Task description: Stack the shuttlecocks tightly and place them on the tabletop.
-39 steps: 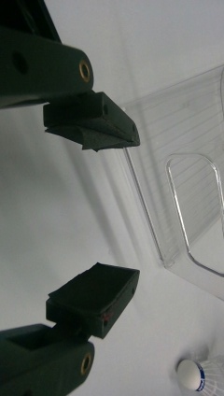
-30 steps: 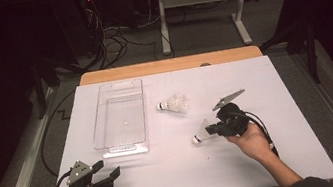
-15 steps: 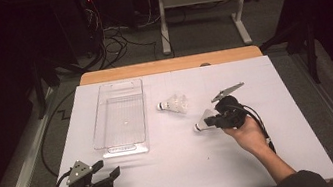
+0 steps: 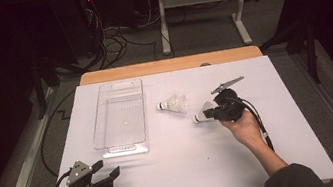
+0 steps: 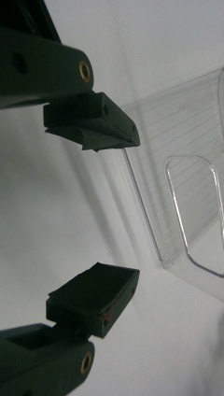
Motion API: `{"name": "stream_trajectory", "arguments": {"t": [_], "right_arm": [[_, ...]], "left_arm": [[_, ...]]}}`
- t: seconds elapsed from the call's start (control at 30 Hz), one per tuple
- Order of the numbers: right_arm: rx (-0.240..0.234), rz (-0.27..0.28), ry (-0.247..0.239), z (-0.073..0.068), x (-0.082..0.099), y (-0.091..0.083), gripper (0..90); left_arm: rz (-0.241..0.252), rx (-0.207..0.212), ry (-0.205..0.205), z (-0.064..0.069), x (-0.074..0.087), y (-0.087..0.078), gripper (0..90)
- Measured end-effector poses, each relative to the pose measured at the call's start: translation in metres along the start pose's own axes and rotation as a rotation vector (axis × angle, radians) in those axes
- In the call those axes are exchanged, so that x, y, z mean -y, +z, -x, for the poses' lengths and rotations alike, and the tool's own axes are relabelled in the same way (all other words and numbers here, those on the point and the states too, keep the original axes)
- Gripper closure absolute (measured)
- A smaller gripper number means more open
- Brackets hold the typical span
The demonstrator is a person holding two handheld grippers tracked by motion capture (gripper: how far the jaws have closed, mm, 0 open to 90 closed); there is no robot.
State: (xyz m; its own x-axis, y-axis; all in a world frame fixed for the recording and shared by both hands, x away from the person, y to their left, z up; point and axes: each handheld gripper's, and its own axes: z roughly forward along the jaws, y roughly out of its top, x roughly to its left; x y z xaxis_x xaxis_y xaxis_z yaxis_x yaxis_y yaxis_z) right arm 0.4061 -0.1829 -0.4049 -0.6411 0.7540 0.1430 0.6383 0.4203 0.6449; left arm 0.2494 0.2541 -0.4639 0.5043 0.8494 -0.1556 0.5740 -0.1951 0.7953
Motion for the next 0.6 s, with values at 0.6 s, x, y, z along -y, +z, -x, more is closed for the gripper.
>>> {"name": "stream_trajectory", "arguments": {"t": [0.6], "right_arm": [[0.036,0.034,0.041,0.008,-0.025,0.015,90.0]], "left_arm": [[-0.004,0.002,0.002,0.0,0.0,0.001,32.5]]}}
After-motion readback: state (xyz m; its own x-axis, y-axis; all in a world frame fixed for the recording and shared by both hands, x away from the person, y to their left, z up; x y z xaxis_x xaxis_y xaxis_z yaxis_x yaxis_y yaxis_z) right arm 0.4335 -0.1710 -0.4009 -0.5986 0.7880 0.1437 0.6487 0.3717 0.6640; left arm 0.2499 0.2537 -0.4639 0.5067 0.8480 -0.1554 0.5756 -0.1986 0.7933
